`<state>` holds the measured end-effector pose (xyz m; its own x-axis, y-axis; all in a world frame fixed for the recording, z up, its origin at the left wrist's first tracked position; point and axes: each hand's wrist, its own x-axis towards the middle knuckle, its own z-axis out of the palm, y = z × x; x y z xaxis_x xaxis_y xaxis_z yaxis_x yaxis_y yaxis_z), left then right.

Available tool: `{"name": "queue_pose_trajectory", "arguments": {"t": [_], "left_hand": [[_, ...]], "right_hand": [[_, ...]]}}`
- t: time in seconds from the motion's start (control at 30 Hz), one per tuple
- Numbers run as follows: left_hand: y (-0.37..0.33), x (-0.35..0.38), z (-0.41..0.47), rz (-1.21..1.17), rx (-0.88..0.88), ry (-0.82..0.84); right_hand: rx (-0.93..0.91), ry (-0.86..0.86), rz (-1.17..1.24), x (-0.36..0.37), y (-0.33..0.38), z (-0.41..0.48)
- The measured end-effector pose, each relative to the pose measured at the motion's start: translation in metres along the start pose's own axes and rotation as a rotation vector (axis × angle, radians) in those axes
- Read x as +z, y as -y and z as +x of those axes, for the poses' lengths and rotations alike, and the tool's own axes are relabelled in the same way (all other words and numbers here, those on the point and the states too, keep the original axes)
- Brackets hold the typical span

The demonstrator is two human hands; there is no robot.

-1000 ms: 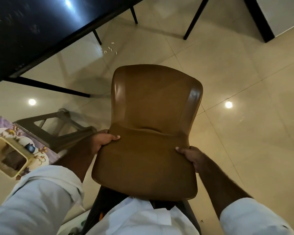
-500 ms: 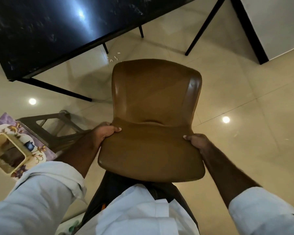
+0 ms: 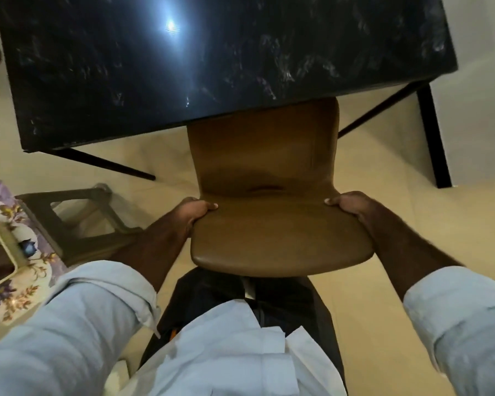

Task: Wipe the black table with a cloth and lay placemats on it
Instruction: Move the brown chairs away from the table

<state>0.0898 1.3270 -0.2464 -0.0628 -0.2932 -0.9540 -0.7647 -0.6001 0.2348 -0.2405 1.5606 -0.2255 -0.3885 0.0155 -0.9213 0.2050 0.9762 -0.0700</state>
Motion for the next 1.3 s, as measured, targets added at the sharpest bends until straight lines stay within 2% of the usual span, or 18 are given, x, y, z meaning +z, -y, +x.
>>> {"name": "queue_pose_trajectory", "arguments": {"t": [0.27,0.47,0.77,1.0,1.2,1.3], "left_hand": [[-0.063,0.014,0.036,-0.099,-0.055,-0.089],[-0.087,0.015,0.069,-0.094,-0.103,-0.131],[-0.085,0.016,0.082,-0.111,-0.089,-0.174],[-0.083,0.017,0.080,-0.099,-0.136,-0.129],[-0.092,0.013,0.083,-0.105,-0.125,-0.133],[-0.095,0.012,0.084,-0.080,-0.132,-0.138]], "right_hand": [[-0.029,0.039,-0.124,-0.052,0.095,0.058],[-0.075,0.071,-0.158,-0.070,0.139,0.090],[-0.073,0.075,-0.131,-0.066,0.143,0.106],[-0.056,0.069,-0.162,-0.068,0.141,0.094],[-0.089,0.107,-0.153,-0.074,0.151,0.081],[-0.130,0.173,-0.059,-0.078,0.150,0.078]]}}
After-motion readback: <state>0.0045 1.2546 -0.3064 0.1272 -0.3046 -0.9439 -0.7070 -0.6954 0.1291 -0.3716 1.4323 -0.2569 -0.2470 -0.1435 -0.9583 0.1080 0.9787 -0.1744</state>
